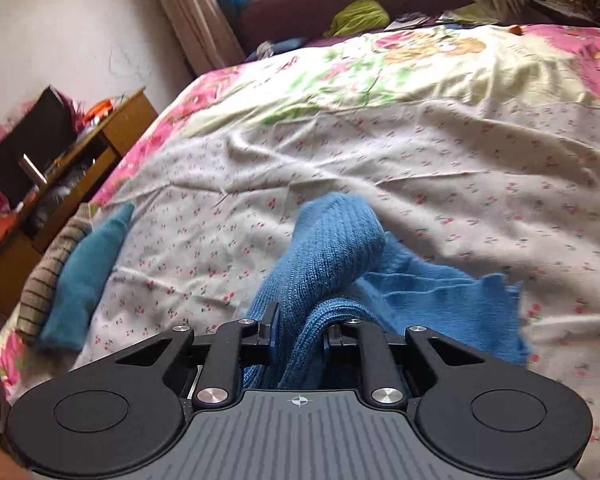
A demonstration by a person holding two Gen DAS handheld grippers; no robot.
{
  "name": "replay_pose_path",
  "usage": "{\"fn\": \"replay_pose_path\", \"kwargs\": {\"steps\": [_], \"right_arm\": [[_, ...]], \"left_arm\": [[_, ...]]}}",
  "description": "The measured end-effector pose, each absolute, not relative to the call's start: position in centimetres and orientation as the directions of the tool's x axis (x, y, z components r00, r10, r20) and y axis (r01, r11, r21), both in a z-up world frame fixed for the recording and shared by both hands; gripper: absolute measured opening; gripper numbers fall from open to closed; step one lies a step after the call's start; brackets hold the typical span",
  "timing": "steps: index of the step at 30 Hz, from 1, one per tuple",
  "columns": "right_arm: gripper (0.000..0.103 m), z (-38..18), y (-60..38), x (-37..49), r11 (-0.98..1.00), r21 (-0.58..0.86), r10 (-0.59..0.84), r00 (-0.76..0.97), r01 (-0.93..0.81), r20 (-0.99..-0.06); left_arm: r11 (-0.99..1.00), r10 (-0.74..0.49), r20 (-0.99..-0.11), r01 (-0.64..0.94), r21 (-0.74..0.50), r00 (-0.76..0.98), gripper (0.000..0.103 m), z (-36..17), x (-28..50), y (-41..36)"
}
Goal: Fold small clothes
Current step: 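Lift the held end with both grippers and fold it over the other half, then press the folded bundle down and open both grippers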
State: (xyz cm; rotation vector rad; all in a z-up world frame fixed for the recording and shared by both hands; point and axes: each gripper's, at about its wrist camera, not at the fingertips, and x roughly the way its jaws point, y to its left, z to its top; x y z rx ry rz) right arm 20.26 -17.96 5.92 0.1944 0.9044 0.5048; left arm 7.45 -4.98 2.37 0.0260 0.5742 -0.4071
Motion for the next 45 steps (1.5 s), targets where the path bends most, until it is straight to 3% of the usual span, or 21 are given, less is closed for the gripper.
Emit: {"fn": "replay_pose_path", "kwargs": {"steps": [9, 14, 18, 25, 30, 36, 45], "right_arm": [[0.019, 2.1, -24.7, 19.1, 0.888, 0.412, 0.456, 0.523, -0.207, -0.72], [0.029, -1.2, -26.5, 19.6, 0.854, 0.51, 0.484, 0.514, -0.101, -0.708], [0.03, -1.2, -26.6, 21.5, 0.827, 0.56, 0.492, 0.538, -0.043, -0.685], [0.019, 4.0, -24.8, 19.4, 0.855, 0.458, 0.494, 0.654, -0.245, -0.573], [0.026, -1.0, -26.7, 19.8, 0.911, 0.404, 0.378, 0.578, -0.09, -0.723], [0.038, -1.6, -29.5, 20.1, 0.812, 0.581, 0.488, 0.604, -0.049, -0.63], [0.038, -1.9, -29.8, 20.3, 0.815, 0.578, 0.459, 0.645, -0.032, -0.611]], "left_arm": [[0.866, -0.407, -0.615, 0.499, -0.025, 0.675, 0.027, -0.2, 7.2, -10.4], [0.854, -0.391, -0.66, 0.52, -0.001, 0.642, 0.027, -1.6, 6.9, -11.3], [0.85, -0.388, -0.662, 0.527, 0.013, 0.641, 0.027, -1.0, 7.2, -12.3], [0.836, -0.415, -0.644, 0.548, 0.007, 0.642, 0.027, -0.3, 6.4, -12.2], [0.82, -0.415, -0.695, 0.572, -0.007, 0.587, 0.027, -1.7, 6.4, -13.0], [0.807, -0.451, -0.673, 0.589, -0.027, 0.586, 0.027, -0.2, 5.1, -11.6], [0.836, -0.488, -0.568, 0.543, -0.085, 0.663, 0.027, 2.2, 6.5, -9.0]]}}
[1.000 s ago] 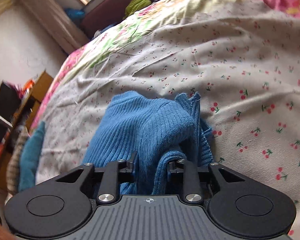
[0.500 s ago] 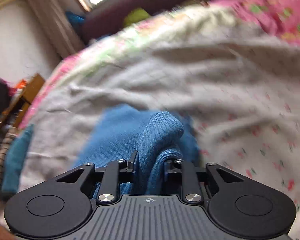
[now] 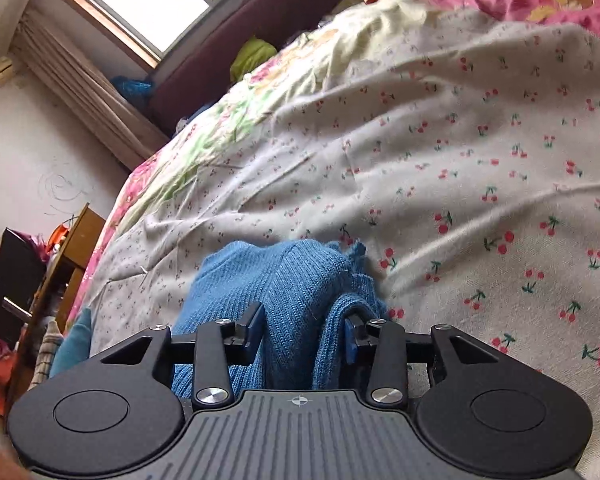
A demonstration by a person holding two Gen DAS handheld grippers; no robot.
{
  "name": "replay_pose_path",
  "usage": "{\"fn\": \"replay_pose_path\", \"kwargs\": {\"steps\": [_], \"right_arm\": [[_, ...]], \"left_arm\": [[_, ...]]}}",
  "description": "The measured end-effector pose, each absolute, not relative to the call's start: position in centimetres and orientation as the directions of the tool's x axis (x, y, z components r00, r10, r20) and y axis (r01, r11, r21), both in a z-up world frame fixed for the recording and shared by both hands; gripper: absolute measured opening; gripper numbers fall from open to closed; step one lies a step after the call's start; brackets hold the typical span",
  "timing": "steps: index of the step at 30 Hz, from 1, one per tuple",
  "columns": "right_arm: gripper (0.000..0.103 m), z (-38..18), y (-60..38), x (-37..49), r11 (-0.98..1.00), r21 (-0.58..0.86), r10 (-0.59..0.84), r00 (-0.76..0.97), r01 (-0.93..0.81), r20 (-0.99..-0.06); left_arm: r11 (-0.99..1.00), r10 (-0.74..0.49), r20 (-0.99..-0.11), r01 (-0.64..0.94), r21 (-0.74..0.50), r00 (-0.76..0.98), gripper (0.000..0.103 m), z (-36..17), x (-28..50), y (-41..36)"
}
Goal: Fold small clothes
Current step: 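Press the folded bundle down and open both grippers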
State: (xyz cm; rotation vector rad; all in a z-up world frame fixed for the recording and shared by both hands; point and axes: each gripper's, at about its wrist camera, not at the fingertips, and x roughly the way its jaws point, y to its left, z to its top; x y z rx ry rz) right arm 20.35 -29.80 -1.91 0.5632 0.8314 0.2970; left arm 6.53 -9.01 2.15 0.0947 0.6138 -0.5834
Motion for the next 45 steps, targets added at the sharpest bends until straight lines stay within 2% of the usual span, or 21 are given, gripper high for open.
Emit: {"fn": "replay_pose_path", "kwargs": {"steps": [2, 5, 7, 9, 11, 15, 21, 25, 32, 37, 42, 45], "right_arm": [[0.037, -1.5, -29.8, 20.2, 0.826, 0.561, 0.447, 0.661, -0.047, -0.603], [0.037, -1.7, -30.3, 20.8, 0.841, 0.54, 0.416, 0.655, -0.013, -0.631], [0.039, -2.1, -30.7, 21.1, 0.847, 0.531, 0.396, 0.651, 0.013, -0.648], [0.041, -2.5, -31.6, 21.2, 0.823, 0.567, 0.408, 0.66, 0.033, -0.631], [0.049, -2.9, -32.2, 21.6, 0.798, 0.6, 0.418, 0.664, 0.059, -0.62], [0.049, -2.8, -32.5, 22.2, 0.778, 0.625, 0.412, 0.694, 0.07, -0.59], [0.049, -0.8, -32.9, 21.5, 0.843, 0.531, 0.294, 0.751, 0.088, -0.591], [0.049, 0.7, -32.2, 17.3, 0.852, 0.523, 0.391, 0.7, -0.03, -0.597], [0.039, 0.5, -29.4, 11.6, 0.789, 0.598, 0.56, 0.568, -0.143, -0.603], [0.038, -0.8, -28.6, 11.1, 0.833, 0.539, 0.516, 0.53, -0.126, -0.673], [0.038, -1.1, -28.7, 9.8, 0.832, 0.534, 0.525, 0.53, -0.152, -0.666], [0.035, -0.4, -28.9, 9.6, 0.824, 0.54, 0.531, 0.565, -0.17, -0.631]], "left_arm": [[0.85, -0.466, -0.597, 0.517, -0.099, 0.653, 0.028, 1.4, 8.0, -9.1], [0.864, -0.421, -0.72, 0.485, -0.133, 0.552, 0.028, -1.4, 10.3, -9.4], [0.867, -0.416, -0.742, 0.475, -0.149, 0.526, 0.028, -2.6, 10.1, -9.2], [0.867, -0.419, -0.735, 0.475, -0.15, 0.533, 0.028, -2.7, 9.8, -8.9], [0.867, -0.42, -0.737, 0.473, -0.153, 0.53, 0.028, -2.5, 9.8, -8.9], [0.867, -0.417, -0.74, 0.476, -0.148, 0.528, 0.028, -2.7, 9.4, -8.6], [0.87, -0.413, -0.737, 0.471, -0.145, 0.534, 0.028, -2.8, 9.7, -9.1], [0.861, -0.434, -0.705, 0.488, -0.141, 0.562, 0.028, -1.6, 8.8, -8.8], [0.859, -0.435, -0.641, 0.505, -0.085, 0.633, 0.036, 1.3, 7.1, -7.1], [0.885, -0.395, -0.648, 0.46, -0.076, 0.652, 0.037, 2.0, 7.7, -5.7], [0.895, -0.38, -0.654, 0.438, -0.081, 0.654, 0.038, 1.9, 8.3, -5.1], [0.895, -0.377, -0.656, 0.44, -0.075, 0.654, 0.038, 1.7, 8.4, -5.2]]}}
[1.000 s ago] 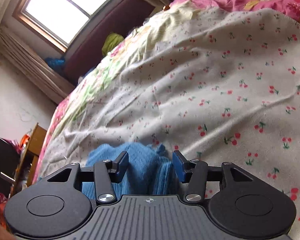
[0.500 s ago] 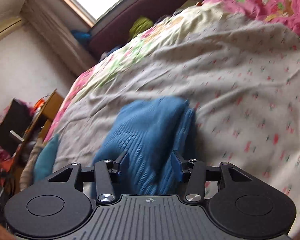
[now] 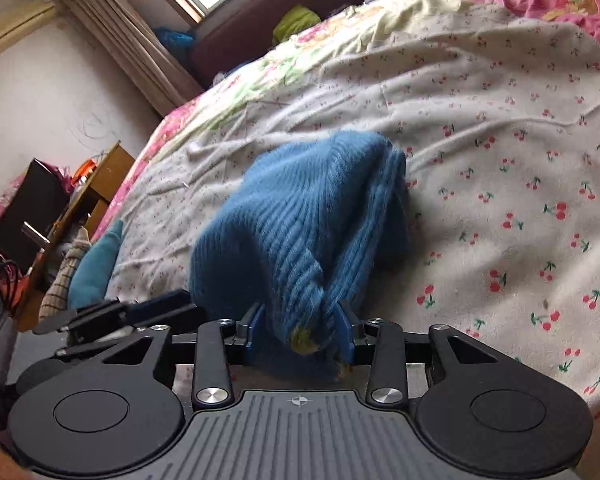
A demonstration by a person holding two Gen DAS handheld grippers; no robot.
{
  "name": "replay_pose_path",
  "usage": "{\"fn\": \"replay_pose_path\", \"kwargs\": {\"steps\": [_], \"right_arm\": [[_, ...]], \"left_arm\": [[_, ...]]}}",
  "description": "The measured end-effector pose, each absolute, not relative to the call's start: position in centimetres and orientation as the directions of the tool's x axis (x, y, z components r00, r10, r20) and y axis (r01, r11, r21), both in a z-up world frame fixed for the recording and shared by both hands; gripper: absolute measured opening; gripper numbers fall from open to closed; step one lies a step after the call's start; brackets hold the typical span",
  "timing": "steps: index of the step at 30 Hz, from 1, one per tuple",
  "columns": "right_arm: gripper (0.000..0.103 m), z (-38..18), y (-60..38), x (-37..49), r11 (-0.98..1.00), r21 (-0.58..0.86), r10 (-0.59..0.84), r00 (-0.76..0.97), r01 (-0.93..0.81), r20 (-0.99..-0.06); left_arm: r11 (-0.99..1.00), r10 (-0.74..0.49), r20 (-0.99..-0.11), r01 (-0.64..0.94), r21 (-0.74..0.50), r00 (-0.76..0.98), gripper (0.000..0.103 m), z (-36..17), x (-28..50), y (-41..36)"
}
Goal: Fold small clothes
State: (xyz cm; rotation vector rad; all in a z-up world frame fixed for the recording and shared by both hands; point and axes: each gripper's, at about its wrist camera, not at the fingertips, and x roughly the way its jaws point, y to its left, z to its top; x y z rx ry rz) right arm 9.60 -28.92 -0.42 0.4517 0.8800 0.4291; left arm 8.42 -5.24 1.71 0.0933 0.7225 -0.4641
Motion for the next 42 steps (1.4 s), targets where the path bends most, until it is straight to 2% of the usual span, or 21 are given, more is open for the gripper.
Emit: {"fn": "replay_pose_path", "kwargs": {"steps": [3, 8, 11, 15, 19, 21, 24, 29, 33, 37, 42], "right_arm": [[0.032, 0.0, -28.5, 10.2, 0.814, 0.546, 0.551, 0.565, -0.2, -0.614], [0.011, -2.1, -28.3, 11.9, 0.789, 0.607, 0.565, 0.497, -0.095, -0.658], [0.008, -1.3, -28.1, 10.6, 0.797, 0.591, 0.559, 0.527, -0.126, -0.64], [0.007, 0.7, -25.9, 7.6, 0.875, 0.386, 0.484, 0.57, -0.294, -0.664], [0.006, -1.5, -25.2, 7.9, 0.892, 0.345, 0.449, 0.504, -0.291, -0.737], [0.006, -1.6, -25.5, 8.1, 0.885, 0.369, 0.464, 0.485, -0.283, -0.741], [0.013, -0.5, -26.3, 7.8, 0.872, 0.397, 0.489, 0.483, -0.286, -0.726], [0.015, 0.4, -28.5, 9.1, 0.839, 0.508, 0.522, 0.558, -0.197, -0.646], [0.016, -1.4, -29.1, 12.6, 0.803, 0.592, 0.514, 0.581, -0.066, -0.631], [0.017, -1.5, -31.0, 13.0, 0.699, 0.714, 0.579, 0.613, -0.035, -0.538], [0.017, -2.4, -30.7, 14.0, 0.741, 0.672, 0.544, 0.597, -0.01, -0.59]], "left_arm": [[0.893, -0.375, -0.658, 0.444, -0.069, 0.653, 0.039, 1.6, 8.5, -5.5], [0.893, -0.376, -0.653, 0.446, -0.065, 0.657, 0.04, 1.8, 8.7, -5.8], [0.89, -0.383, -0.641, 0.452, -0.063, 0.665, 0.041, 2.1, 8.8, -5.9], [0.888, -0.394, -0.618, 0.455, -0.065, 0.68, 0.043, 2.2, 9.3, -6.3], [0.89, -0.368, -0.653, 0.455, -0.041, 0.662, 0.047, 0.4, 10.2, -7.3], [0.888, -0.331, -0.683, 0.46, 0.008, 0.651, 0.048, -0.6, 10.2, -7.9], [0.872, -0.324, -0.683, 0.487, 0.054, 0.655, 0.05, -0.8, 9.5, -8.3], [0.875, -0.33, -0.681, 0.483, 0.04, 0.653, 0.051, -0.8, 9.4, -8.1], [0.876, -0.327, -0.684, 0.481, 0.04, 0.652, 0.051, -0.7, 9.2, -8.0], [0.876, -0.333, -0.687, 0.482, 0.028, 0.646, 0.052, -0.8, 9.3, -7.8], [0.877, -0.338, -0.683, 0.48, 0.02, 0.647, 0.054, -0.9, 9.3, -7.9]]}}
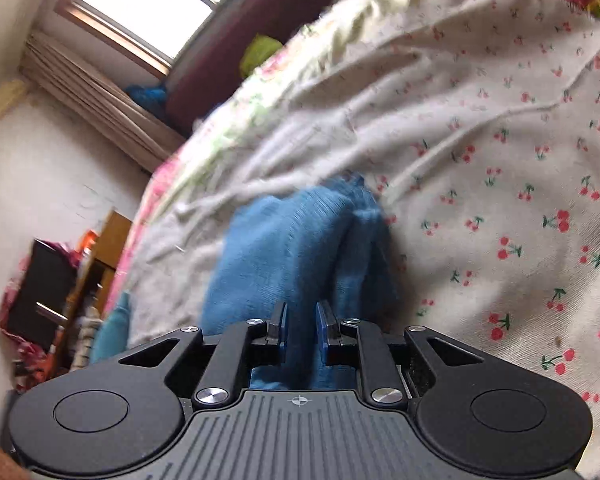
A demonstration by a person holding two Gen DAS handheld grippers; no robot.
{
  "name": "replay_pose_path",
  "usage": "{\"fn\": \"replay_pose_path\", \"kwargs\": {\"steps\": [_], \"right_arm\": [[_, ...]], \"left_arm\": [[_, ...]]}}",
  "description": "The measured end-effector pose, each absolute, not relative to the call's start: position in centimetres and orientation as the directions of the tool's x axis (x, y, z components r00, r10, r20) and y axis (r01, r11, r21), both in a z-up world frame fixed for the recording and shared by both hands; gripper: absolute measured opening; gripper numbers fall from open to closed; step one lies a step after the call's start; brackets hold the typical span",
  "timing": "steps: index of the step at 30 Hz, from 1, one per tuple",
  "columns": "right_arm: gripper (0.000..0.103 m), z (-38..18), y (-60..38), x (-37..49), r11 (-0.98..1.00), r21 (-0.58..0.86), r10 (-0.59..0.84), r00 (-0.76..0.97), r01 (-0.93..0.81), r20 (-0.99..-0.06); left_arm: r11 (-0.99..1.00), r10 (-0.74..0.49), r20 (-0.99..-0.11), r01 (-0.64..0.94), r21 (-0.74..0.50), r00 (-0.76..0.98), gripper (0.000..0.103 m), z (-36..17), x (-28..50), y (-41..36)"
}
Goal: Fold small clothes
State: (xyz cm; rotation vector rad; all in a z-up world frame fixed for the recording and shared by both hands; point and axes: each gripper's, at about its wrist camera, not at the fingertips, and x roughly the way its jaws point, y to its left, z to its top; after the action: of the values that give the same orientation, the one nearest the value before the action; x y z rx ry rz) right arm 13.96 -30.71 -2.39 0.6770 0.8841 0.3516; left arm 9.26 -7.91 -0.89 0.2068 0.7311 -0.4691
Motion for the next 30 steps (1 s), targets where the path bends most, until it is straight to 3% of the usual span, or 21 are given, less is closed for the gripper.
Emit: {"fn": "replay_pose_path", "kwargs": {"steps": [12, 22, 27, 30], "right_arm": [[0.022, -3.9, -30.5, 15.4, 0.713, 0.701, 0.576, 0.554, 0.021, -0.602], [0.042, -4.8, -30.2, 16.2, 0.649, 0.761, 0.656, 0.503, 0.004, -0.562], [0.042, -5.7, -29.3, 16.6, 0.635, 0.772, 0.671, 0.498, -0.005, -0.549], [0.028, -6.3, -30.4, 16.2, 0.568, 0.822, 0.695, 0.514, 0.038, -0.504]], "left_arm": [[0.877, -0.347, -0.681, 0.48, 0.007, 0.644, 0.054, -0.7, 9.2, -7.7], [0.881, -0.348, -0.682, 0.472, -0.004, 0.644, 0.055, -0.7, 9.3, -7.6], [0.884, -0.351, -0.679, 0.468, -0.012, 0.645, 0.055, -0.6, 9.3, -7.5], [0.884, -0.382, -0.643, 0.465, -0.046, 0.664, 0.055, 0.2, 9.1, -6.9]]}}
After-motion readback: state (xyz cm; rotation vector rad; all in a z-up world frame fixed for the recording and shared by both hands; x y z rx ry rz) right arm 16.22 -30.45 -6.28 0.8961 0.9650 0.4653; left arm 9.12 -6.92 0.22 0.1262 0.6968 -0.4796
